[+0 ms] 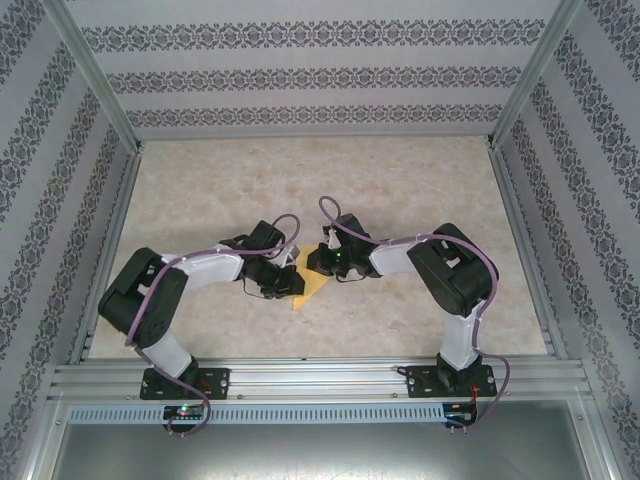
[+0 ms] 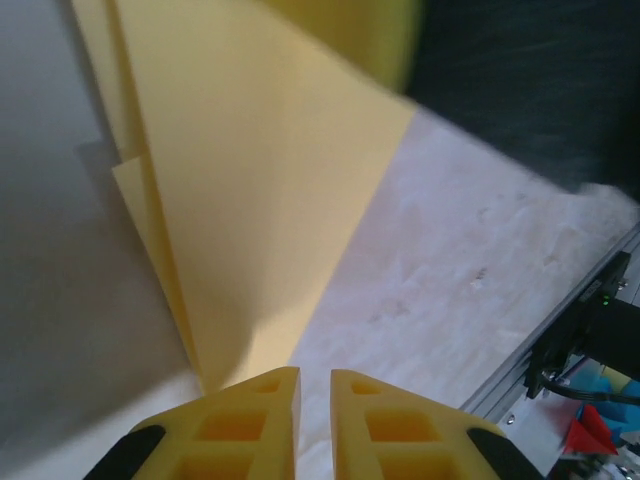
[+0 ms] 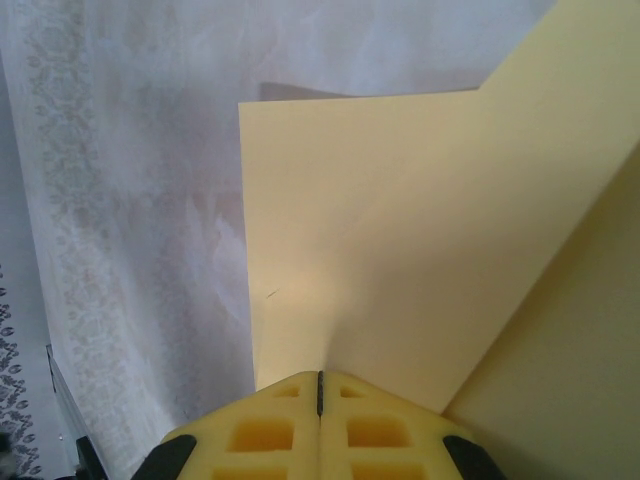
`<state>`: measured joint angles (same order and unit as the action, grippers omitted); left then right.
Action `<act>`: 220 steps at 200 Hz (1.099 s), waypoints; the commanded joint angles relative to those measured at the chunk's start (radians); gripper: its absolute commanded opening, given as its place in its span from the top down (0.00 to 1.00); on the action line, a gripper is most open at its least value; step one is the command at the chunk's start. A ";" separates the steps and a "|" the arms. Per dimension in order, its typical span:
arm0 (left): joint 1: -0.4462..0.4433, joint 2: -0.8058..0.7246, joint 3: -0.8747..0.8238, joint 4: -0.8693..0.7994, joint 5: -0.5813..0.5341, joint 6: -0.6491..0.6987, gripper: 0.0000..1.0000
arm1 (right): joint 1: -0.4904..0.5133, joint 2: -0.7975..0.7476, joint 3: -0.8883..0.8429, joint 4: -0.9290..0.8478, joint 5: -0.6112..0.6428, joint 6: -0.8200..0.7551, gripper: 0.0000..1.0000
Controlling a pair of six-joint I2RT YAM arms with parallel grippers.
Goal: Fold a paper plane with a square sheet of paper (pick it up from the middle)
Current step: Fourth fold the wing at the center of the table.
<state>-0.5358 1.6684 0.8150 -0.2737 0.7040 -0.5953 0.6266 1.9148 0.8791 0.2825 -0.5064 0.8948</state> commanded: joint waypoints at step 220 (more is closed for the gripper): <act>-0.061 -0.303 -0.121 -0.132 -0.114 -0.051 0.88 | -0.004 0.064 -0.037 -0.103 0.064 -0.034 0.95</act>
<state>-0.5964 1.4891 0.6270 -0.2646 0.7254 -0.6868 0.6308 1.9205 0.8791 0.2966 -0.5167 0.8909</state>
